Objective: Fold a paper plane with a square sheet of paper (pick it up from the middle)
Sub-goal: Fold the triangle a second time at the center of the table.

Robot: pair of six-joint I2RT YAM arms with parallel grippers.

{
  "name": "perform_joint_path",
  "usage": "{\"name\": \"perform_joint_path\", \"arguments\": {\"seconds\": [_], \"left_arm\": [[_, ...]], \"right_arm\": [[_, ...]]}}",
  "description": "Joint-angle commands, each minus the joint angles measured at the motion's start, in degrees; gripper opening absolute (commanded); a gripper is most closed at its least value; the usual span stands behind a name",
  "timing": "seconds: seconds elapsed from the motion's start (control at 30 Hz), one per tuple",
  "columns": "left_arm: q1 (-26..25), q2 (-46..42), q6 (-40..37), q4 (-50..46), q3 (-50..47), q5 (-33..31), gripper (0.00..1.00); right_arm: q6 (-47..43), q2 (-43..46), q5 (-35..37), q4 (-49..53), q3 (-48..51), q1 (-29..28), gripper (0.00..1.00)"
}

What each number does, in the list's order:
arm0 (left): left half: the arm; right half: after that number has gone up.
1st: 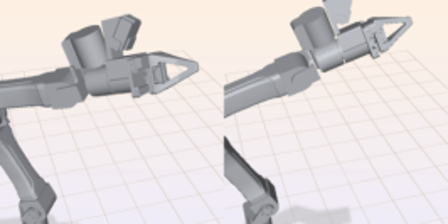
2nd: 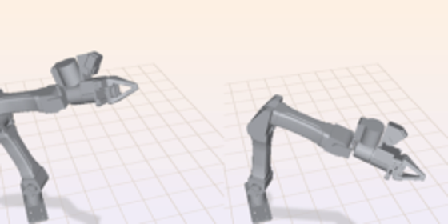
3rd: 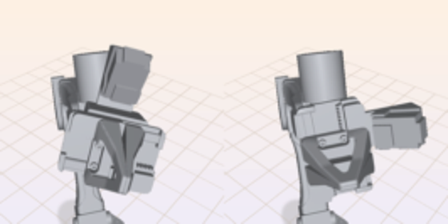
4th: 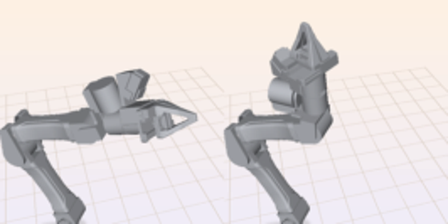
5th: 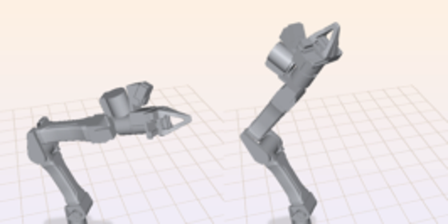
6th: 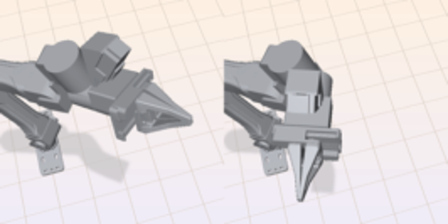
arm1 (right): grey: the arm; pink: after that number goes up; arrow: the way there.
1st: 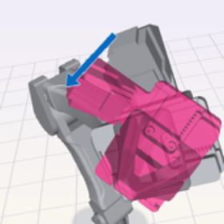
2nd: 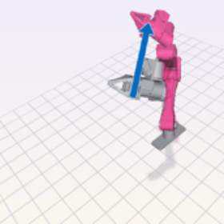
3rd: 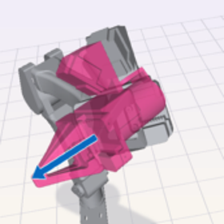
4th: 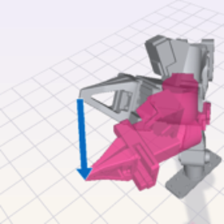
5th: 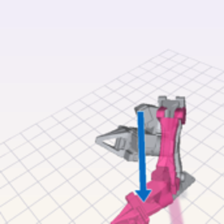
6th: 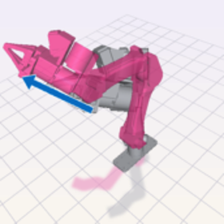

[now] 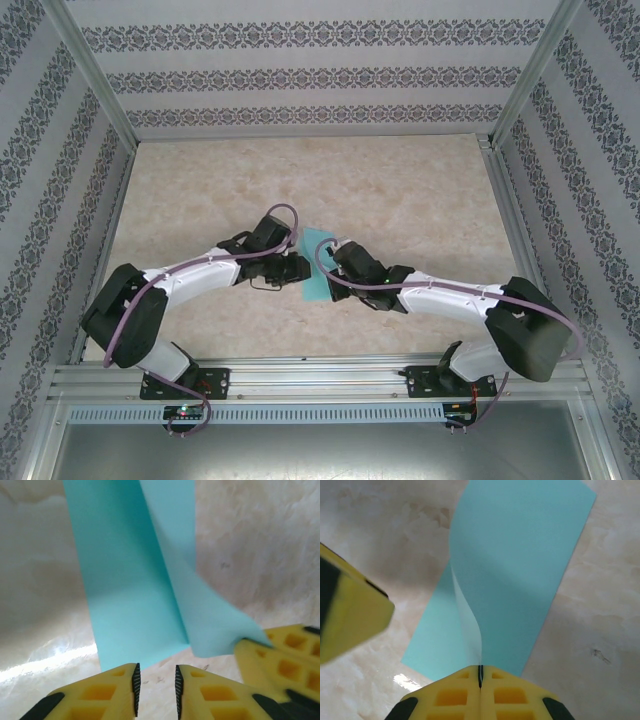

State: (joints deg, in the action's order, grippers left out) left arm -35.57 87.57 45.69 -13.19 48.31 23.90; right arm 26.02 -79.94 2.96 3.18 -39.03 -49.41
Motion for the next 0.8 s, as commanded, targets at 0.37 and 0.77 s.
{"name": "perform_joint_path", "arguments": {"seconds": [0.37,0.77], "left_arm": [[-3.74,7.11,2.56,4.27,0.34,1.41,0.16],[-3.72,7.10,-2.63,-6.08,-0.02,-11.04,0.10]], "right_arm": [[3.68,0.53,-7.78,-5.29,3.25,3.26,0.07],[4.60,-0.78,-14.19,-6.95,3.17,5.92,0.09]]}}
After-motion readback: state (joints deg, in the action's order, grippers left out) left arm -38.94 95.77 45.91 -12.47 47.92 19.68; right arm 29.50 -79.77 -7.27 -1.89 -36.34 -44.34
